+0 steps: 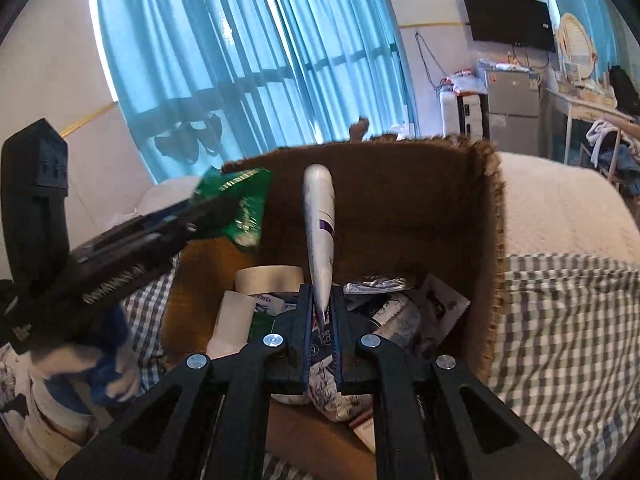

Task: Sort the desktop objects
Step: 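Open both tools to drop the packet and tube into the box, then move both tools back down toward the remaining items on the sheet, then grasp the white plastic piece with the left tool while the right tool grasps a thin white strip, then lift the white pieces and carry them over the box, then open both tools to drop the white pieces into the box, then move the left tool down toward the black rubber ring on the sheet, then close the left tool on the black rubber ring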

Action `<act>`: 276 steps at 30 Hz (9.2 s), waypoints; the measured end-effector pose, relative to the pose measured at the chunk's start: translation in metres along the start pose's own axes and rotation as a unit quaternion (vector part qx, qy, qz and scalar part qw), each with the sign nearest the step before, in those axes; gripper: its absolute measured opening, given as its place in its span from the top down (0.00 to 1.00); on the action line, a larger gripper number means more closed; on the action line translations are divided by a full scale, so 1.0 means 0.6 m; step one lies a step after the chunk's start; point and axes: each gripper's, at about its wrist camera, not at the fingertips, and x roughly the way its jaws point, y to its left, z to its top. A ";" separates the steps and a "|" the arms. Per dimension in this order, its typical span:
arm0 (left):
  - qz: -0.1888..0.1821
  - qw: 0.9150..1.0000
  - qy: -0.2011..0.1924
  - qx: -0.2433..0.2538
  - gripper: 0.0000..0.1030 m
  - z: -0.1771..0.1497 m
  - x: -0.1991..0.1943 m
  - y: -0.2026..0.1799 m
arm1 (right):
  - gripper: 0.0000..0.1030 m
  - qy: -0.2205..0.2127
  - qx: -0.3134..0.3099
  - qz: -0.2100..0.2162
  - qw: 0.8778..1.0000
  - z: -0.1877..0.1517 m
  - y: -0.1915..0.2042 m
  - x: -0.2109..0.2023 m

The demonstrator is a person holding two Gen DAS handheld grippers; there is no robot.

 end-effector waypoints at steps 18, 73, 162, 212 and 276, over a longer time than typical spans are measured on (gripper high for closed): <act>0.035 0.998 -0.049 -0.019 0.15 0.033 -0.055 -0.001 | 0.58 -0.080 0.023 -0.064 0.994 0.008 0.016 -0.111; 0.114 0.964 0.239 0.020 0.03 -0.286 -0.113 -0.047 | 0.15 0.070 0.038 -0.048 0.996 -0.278 0.111 -0.130; -0.011 1.000 -0.028 0.005 0.85 0.068 -0.298 -0.079 | 0.97 -0.189 -0.071 -0.036 0.979 0.029 0.165 -0.324; 0.050 0.998 -0.049 -0.008 0.01 0.039 -0.137 -0.021 | 0.15 -0.130 -0.037 -0.090 0.987 0.004 0.082 -0.207; 0.058 0.947 0.316 -0.015 0.95 -0.370 0.039 -0.052 | 0.41 0.031 0.001 -0.069 0.997 -0.213 0.043 -0.106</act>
